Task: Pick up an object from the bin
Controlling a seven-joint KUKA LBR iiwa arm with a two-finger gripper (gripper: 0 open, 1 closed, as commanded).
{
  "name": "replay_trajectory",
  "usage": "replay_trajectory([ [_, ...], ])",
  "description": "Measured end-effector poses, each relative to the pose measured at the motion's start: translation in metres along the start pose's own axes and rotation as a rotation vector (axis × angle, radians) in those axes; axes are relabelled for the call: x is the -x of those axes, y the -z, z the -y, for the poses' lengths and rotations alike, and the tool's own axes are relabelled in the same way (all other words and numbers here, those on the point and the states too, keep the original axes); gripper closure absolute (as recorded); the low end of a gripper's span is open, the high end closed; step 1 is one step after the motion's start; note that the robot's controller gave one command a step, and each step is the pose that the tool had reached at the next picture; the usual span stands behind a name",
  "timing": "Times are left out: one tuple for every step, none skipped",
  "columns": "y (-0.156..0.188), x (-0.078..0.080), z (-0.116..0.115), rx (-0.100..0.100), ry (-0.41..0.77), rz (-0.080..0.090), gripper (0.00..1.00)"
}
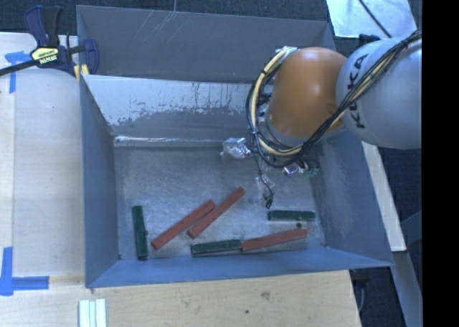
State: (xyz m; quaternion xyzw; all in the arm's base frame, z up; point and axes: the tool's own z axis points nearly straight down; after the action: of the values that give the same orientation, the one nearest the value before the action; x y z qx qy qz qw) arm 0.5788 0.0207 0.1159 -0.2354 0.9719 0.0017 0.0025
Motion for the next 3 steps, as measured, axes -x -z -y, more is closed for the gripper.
replay_trajectory([
  [-0.049, -0.001, -0.051, 0.002, 0.041, -0.006, 0.00],
  [-0.045, 0.000, -0.046, -0.004, 0.037, 0.000, 1.00],
  [0.059, -0.021, -0.024, -0.008, 0.061, 0.004, 1.00],
])
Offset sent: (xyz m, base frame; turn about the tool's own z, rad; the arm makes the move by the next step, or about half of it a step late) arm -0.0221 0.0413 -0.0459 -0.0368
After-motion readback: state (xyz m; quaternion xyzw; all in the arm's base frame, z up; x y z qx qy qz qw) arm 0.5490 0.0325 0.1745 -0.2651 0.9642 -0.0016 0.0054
